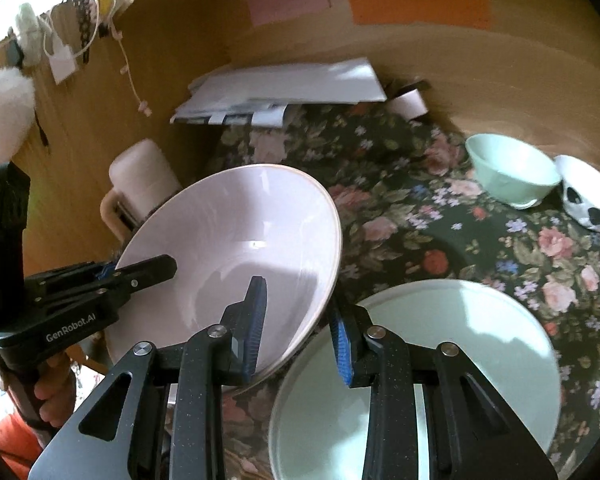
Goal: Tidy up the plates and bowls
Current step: 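Lower the pale pink bowl onto the mint green plate and open both grippers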
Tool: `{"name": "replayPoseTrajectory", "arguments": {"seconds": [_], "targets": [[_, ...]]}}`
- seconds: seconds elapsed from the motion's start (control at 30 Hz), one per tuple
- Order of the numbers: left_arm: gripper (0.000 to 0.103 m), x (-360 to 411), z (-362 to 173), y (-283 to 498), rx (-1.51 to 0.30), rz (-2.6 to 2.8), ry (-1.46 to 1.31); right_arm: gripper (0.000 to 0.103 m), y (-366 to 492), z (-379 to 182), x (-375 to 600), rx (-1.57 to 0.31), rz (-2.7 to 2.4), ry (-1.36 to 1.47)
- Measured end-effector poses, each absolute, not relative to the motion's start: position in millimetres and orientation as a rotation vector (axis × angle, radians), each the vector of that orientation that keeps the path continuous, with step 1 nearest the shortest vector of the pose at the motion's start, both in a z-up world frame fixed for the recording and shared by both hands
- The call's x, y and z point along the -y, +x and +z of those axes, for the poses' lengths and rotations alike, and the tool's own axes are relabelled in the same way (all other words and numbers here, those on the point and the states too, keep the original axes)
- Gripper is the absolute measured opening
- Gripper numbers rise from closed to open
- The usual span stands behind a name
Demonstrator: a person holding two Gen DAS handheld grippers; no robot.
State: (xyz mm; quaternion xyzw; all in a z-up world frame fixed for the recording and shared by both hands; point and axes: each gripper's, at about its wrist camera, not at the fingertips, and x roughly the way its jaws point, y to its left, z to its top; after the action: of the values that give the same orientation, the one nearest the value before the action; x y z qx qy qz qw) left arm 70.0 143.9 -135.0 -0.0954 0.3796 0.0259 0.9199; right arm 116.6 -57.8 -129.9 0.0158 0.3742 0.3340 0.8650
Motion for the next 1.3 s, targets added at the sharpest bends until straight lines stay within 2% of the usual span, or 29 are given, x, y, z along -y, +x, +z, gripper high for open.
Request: {"name": "replayPoseTrajectory", "arguments": {"seconds": [0.6, 0.87, 0.9, 0.97, 1.1, 1.17, 1.3], "targets": [[0.017, -176, -173, 73, -0.845, 0.067, -0.254, 0.028, 125, -154, 22, -0.906, 0.690, -0.073], [0.018, -175, -169, 71, -0.817, 0.076, -0.223, 0.034, 125, -153, 21, -0.909, 0.683, -0.087], [0.020, -175, -168, 70, -0.812, 0.080, -0.220, 0.036, 124, -151, 22, -0.898, 0.680, -0.088], [0.032, -176, -163, 68, -0.800, 0.087, -0.227, 0.043, 122, -145, 26, -0.870, 0.683, -0.086], [0.044, -174, -146, 63, -0.746, 0.116, -0.216, 0.055, 116, -128, 39, -0.798, 0.685, -0.077], [0.054, -170, -138, 60, -0.723, 0.111, -0.215, 0.062, 113, -120, 47, -0.771, 0.681, -0.069], [0.067, -156, -117, 54, -0.663, 0.093, -0.201, 0.069, 111, -102, 71, -0.700, 0.649, -0.051]]}}
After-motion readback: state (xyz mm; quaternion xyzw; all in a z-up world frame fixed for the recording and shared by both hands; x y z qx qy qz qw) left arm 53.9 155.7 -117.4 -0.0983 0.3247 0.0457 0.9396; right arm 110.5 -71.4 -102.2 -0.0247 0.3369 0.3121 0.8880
